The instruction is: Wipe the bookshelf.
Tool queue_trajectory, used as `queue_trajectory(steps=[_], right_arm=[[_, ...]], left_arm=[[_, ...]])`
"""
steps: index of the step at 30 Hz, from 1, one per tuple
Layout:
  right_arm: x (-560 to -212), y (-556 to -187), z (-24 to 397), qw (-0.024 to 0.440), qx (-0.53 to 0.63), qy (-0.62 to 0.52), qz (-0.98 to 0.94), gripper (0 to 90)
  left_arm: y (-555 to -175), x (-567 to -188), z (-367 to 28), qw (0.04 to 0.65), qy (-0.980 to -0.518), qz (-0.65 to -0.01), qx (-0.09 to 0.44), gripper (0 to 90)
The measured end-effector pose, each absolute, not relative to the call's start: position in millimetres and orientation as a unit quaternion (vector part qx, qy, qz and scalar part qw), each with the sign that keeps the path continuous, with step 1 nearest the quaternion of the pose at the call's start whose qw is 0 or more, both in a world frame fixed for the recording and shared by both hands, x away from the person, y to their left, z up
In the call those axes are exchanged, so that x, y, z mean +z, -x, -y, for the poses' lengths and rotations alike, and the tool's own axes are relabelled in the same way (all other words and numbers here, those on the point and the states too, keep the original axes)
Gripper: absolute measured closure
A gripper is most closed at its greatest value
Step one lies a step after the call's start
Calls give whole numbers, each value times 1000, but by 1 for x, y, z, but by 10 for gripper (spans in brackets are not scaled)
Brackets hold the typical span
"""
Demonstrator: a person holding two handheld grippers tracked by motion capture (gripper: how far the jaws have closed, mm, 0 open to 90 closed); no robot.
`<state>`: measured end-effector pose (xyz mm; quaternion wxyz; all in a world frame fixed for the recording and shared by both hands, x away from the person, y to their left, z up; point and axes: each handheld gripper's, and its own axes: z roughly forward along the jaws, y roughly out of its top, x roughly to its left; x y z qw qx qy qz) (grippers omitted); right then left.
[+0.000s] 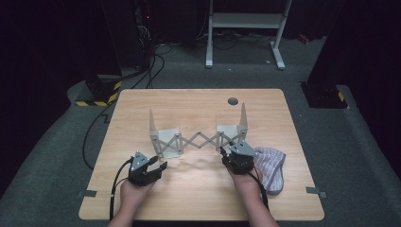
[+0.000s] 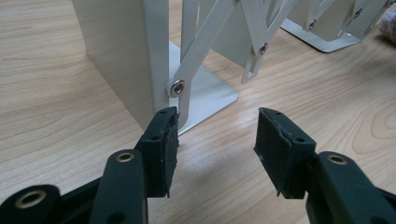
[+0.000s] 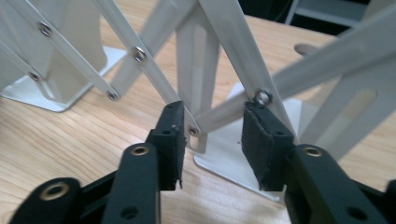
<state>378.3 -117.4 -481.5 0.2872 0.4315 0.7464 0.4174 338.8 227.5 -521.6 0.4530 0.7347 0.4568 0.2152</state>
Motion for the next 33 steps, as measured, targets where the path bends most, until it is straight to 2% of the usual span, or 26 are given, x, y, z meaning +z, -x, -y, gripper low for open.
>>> queue_trajectory(steps=[8, 13, 23, 29, 30, 31, 33], right_arm=[[-477, -352, 133, 281, 439, -430, -737, 520], [-470, -334, 147, 289, 451, -427, -728, 506], [-468, -321, 203, 301, 428, -474, -708, 486], [-472, -321, 228, 313, 388, -507, -703, 387], [-476, -322, 233, 314, 375, -519, -701, 329], [-476, -322, 233, 314, 375, -519, -701, 329], [-484, -325, 239, 307, 359, -538, -698, 255]], left_arm=[[-332, -521, -242, 425, -748, -457, 223, 468], [-324, -519, -251, 430, -742, -467, 215, 459], [-315, -522, -247, 434, -746, -461, 208, 458], [-316, -522, -242, 435, -752, -452, 204, 456], [-317, -523, -242, 434, -752, -452, 204, 456], [-317, -523, -242, 434, -752, -452, 204, 456], [-318, -524, -242, 433, -753, -451, 203, 456]])
